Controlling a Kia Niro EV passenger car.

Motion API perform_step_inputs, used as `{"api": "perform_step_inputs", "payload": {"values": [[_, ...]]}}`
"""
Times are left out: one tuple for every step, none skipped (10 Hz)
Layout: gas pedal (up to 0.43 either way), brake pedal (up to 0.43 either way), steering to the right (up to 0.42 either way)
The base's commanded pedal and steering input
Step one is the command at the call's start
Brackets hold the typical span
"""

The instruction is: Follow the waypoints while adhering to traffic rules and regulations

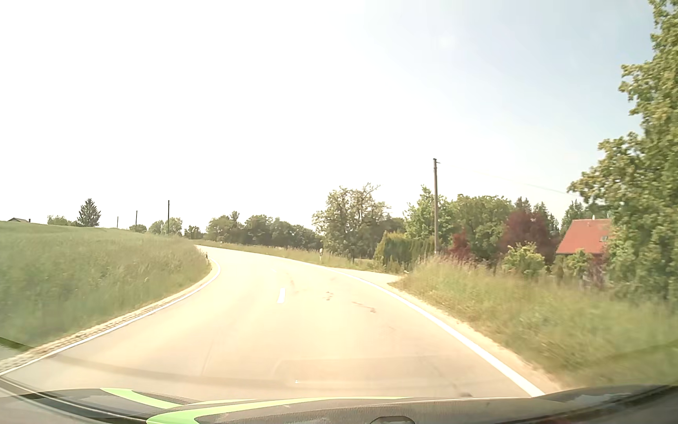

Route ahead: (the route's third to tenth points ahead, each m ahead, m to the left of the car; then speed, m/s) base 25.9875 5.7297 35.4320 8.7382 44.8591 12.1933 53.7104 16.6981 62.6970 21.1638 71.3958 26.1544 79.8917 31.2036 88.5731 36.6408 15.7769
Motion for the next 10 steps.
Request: {"api": "perform_step_inputs", "payload": {"values": [[0.059,0.0,-0.047],[0.059,0.0,-0.049],[0.079,0.0,-0.05],[0.118,0.0,-0.05],[0.13,0.0,-0.05],[0.13,0.0,-0.05],[0.13,0.0,-0.05],[0.13,0.0,-0.051],[0.138,0.0,-0.053],[0.138,0.0,-0.054]]}}
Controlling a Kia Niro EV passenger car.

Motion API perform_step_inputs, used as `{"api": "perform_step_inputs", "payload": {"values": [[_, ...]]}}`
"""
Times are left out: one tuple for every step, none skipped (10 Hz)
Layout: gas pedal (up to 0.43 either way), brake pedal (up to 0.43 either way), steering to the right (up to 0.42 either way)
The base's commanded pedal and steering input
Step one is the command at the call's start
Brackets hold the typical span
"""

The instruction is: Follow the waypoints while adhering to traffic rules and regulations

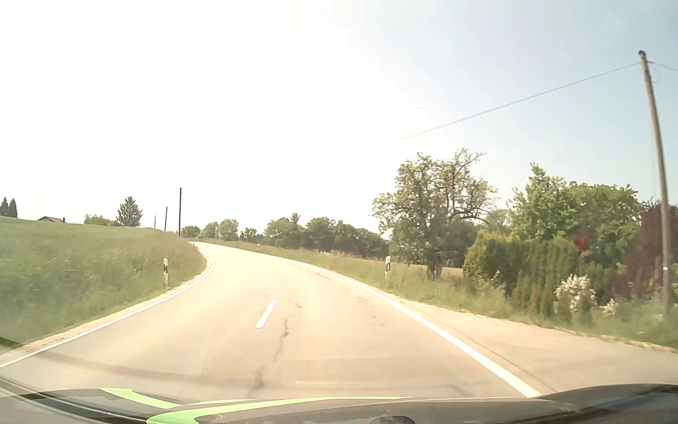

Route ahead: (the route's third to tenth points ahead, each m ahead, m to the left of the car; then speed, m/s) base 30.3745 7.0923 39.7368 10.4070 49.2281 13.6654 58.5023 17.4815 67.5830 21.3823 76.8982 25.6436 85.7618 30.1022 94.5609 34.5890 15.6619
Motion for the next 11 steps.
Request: {"api": "perform_step_inputs", "payload": {"values": [[0.138,0.0,-0.054],[0.138,0.0,-0.054],[0.15,0.0,-0.055],[0.15,0.0,-0.055],[0.157,0.0,-0.055],[0.157,0.0,-0.055],[0.169,0.0,-0.055],[0.169,0.0,-0.055],[0.177,0.0,-0.054],[0.189,0.0,-0.053],[0.197,0.0,-0.053]]}}
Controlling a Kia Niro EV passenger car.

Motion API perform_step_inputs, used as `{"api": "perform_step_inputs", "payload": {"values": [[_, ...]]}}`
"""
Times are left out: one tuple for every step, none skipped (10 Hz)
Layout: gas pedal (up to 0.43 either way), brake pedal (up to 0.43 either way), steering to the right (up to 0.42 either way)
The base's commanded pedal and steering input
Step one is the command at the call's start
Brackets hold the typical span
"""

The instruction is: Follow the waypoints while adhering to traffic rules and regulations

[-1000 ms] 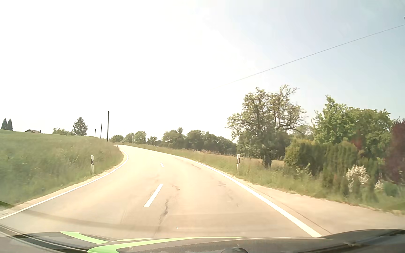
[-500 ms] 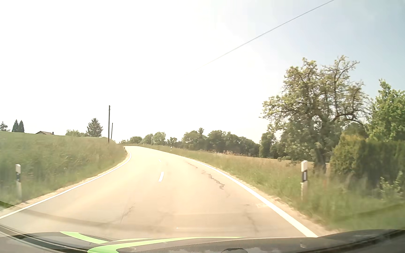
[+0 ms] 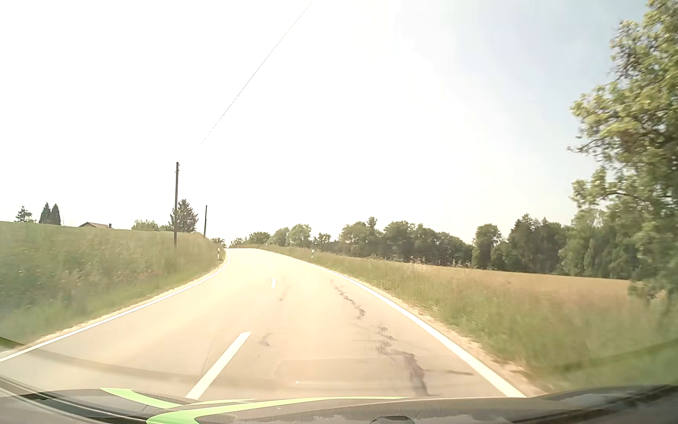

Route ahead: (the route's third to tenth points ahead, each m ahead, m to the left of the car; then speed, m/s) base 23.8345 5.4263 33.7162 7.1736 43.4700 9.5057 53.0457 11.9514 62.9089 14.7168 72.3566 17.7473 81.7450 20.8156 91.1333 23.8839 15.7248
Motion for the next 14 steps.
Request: {"api": "perform_step_inputs", "payload": {"values": [[0.197,0.0,-0.053],[0.197,0.0,-0.053],[0.197,0.0,-0.053],[0.197,0.0,-0.053],[0.197,0.0,-0.053],[0.197,0.0,-0.053],[0.197,0.0,-0.053],[0.197,0.0,-0.052],[0.197,0.0,-0.05],[0.197,0.0,-0.049],[0.197,0.0,-0.047],[0.197,0.0,-0.045],[0.197,0.0,-0.041],[0.197,0.0,-0.038]]}}
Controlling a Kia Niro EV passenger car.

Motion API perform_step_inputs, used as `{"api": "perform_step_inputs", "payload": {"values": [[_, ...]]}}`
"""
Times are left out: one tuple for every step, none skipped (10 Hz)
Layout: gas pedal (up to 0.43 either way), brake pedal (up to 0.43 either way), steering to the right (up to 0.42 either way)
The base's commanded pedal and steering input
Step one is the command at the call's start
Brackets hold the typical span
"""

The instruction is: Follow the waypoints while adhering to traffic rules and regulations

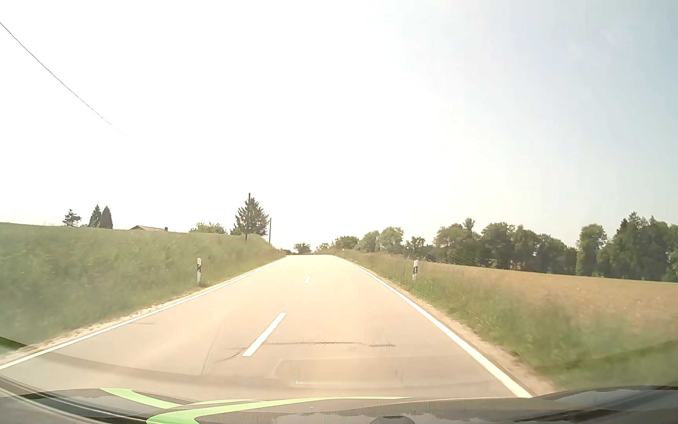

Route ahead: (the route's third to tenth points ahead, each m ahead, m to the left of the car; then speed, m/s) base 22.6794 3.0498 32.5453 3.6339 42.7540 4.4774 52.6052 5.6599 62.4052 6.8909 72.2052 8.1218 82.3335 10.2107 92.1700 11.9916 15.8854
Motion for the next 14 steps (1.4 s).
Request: {"api": "perform_step_inputs", "payload": {"values": [[0.197,0.0,-0.033],[0.209,0.0,-0.027],[0.228,0.0,-0.023],[0.228,0.0,-0.021],[0.248,0.0,-0.017],[0.248,0.0,-0.014],[0.248,0.0,-0.01],[0.248,0.0,-0.007],[0.248,0.0,-0.005],[0.248,0.0,-0.005],[0.248,0.0,-0.005],[0.248,0.0,-0.006],[0.248,0.0,-0.006],[0.248,0.0,-0.006]]}}
